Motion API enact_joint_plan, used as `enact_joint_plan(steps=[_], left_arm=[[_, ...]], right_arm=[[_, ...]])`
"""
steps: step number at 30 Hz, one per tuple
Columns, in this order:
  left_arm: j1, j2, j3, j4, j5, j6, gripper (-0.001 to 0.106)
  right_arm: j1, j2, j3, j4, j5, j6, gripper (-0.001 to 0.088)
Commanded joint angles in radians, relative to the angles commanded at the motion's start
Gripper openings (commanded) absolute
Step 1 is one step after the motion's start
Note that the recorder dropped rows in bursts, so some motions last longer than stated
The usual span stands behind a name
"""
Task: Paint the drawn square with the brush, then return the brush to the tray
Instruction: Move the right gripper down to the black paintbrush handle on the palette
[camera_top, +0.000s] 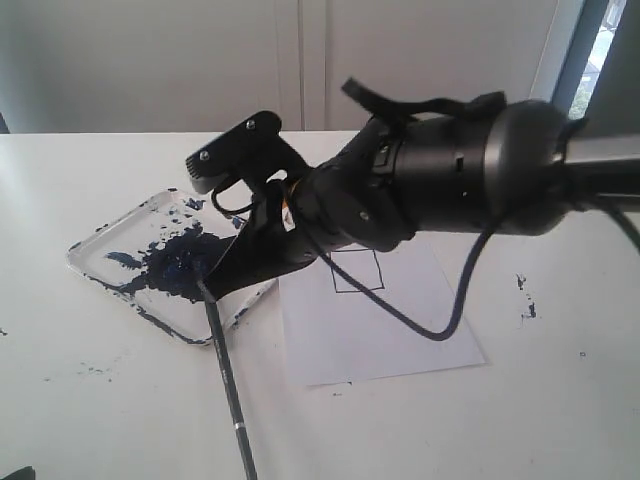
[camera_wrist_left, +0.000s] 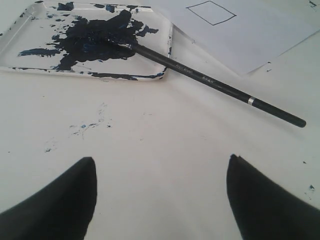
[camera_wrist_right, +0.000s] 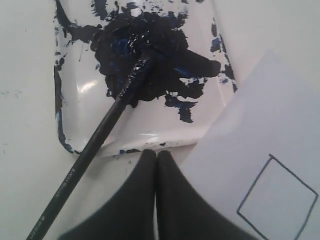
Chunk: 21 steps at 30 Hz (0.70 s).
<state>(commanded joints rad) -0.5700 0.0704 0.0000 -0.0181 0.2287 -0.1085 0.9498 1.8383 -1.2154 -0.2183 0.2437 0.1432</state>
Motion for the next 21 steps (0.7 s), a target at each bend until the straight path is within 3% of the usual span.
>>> enact_joint_plan(steps=[6,8,11,16,18,21], left_arm=[[0.0,0.0,0.0,0.0,0.0,0.0,0.075],[0.0,0.0,0.0,0.0,0.0,0.0,0.075],[0.0,0.0,0.0,0.0,0.0,0.0,0.075],[0.0,0.0,0.0,0.0,0.0,0.0,0.075],[0.0,0.0,0.0,0.0,0.0,0.0,0.075],[0.0,0.0,0.0,0.0,0.0,0.0,0.075]], right_arm=[[0.011,0.048,-0.006,0.003,-0.005,0.081,0.0001],[0.016,0.06,-0.006,0.003,-0.002,0.1,0.0038],[0.02,0.081,-0.006,0.009,0.014,0.115,0.0189],[0.036,0.104,-0.006,0.018,0.038,0.095,0.0532],[0.045,0.11,-0.006,0.028,0.045,0.093,0.0578],[0.057,0.121,-0.006,0.045,0.047,0.093,0.0576]])
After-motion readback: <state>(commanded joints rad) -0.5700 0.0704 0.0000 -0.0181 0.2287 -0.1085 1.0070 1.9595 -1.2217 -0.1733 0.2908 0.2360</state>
